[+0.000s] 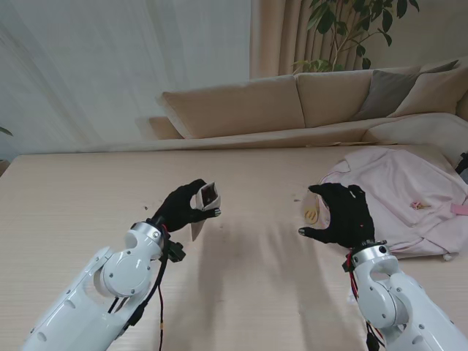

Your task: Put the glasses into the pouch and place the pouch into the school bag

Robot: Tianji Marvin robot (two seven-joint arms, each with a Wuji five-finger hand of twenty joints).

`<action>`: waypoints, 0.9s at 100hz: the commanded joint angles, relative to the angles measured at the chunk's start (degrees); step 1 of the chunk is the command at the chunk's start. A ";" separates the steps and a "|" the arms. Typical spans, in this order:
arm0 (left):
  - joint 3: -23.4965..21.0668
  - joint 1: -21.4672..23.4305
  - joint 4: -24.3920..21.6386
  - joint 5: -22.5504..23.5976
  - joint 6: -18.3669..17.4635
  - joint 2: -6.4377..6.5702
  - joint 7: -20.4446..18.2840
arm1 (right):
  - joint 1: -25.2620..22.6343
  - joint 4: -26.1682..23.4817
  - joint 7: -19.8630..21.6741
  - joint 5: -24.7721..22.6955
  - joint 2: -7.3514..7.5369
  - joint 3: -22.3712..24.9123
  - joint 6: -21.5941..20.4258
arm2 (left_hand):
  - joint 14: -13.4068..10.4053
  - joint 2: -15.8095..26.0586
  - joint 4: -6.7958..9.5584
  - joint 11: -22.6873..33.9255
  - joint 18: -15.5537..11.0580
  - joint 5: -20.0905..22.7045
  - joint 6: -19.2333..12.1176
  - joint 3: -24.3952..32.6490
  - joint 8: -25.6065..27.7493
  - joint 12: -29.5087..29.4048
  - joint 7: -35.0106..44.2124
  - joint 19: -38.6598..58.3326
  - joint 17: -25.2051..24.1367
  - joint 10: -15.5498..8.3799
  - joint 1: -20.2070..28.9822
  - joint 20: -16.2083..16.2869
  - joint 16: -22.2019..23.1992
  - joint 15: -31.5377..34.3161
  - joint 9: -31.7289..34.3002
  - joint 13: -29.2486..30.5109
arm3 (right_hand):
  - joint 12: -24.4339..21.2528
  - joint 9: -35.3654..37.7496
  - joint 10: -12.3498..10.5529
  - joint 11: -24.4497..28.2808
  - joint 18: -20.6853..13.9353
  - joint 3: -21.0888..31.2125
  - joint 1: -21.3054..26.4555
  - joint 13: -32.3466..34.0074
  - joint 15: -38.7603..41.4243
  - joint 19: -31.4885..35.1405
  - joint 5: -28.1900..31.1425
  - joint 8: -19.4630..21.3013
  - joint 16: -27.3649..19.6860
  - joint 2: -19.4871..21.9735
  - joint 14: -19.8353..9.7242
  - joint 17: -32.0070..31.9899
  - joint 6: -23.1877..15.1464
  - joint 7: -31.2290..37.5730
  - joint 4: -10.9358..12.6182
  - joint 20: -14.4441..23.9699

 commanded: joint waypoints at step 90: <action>1.99 -1.96 1.34 -0.73 0.38 -0.46 -0.76 | 8.77 22.26 -8.01 -7.62 2.11 -3.11 9.94 | -0.41 5.99 -1.36 0.68 0.43 4.40 -7.31 -0.31 1.50 0.30 6.14 0.26 -0.91 -0.56 1.74 -1.11 0.01 0.66 0.59 0.53 | 0.40 -1.60 2.15 1.25 0.89 -9.71 24.14 1.81 1.94 12.60 -2.61 5.05 1.02 -0.06 1.81 0.15 -2.74 -7.23 0.92 -5.76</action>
